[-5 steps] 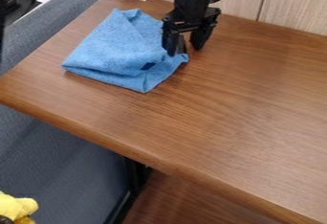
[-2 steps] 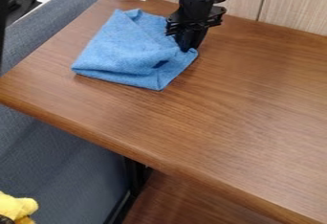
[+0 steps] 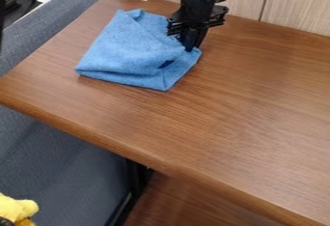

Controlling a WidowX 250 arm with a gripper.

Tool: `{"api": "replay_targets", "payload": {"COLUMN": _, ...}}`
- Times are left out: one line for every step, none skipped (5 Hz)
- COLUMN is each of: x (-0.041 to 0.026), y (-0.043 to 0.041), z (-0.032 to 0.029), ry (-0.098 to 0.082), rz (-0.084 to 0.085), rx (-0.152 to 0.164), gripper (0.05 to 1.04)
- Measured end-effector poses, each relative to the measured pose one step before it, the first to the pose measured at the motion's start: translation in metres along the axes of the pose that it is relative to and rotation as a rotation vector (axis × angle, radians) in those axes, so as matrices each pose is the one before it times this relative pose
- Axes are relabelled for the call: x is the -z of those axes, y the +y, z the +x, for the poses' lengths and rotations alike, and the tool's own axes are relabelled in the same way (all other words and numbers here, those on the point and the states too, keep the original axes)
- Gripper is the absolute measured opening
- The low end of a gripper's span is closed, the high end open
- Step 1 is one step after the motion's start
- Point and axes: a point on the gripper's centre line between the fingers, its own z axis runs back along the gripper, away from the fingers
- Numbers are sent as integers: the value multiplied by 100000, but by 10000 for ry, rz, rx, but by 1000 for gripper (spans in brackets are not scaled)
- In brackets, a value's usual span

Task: Fold the cloth from top right to bottom left

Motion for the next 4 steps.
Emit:
{"api": "replay_targets", "payload": {"x": -415, "y": -112, "z": -360, "ry": 394, "rz": -227, "rx": 88, "gripper": 67}}
{"api": "replay_targets", "payload": {"x": -2435, "y": 113, "z": 816, "ry": -30, "rz": -618, "rx": -165, "gripper": 67}}
{"api": "replay_targets", "payload": {"x": -2089, "y": 1097, "z": 1943, "ry": -58, "rz": -569, "rx": -411, "gripper": 67}}
{"api": "replay_targets", "payload": {"x": -1655, "y": 1108, "z": 1403, "ry": -46, "rz": -450, "rx": -253, "gripper": 67}}
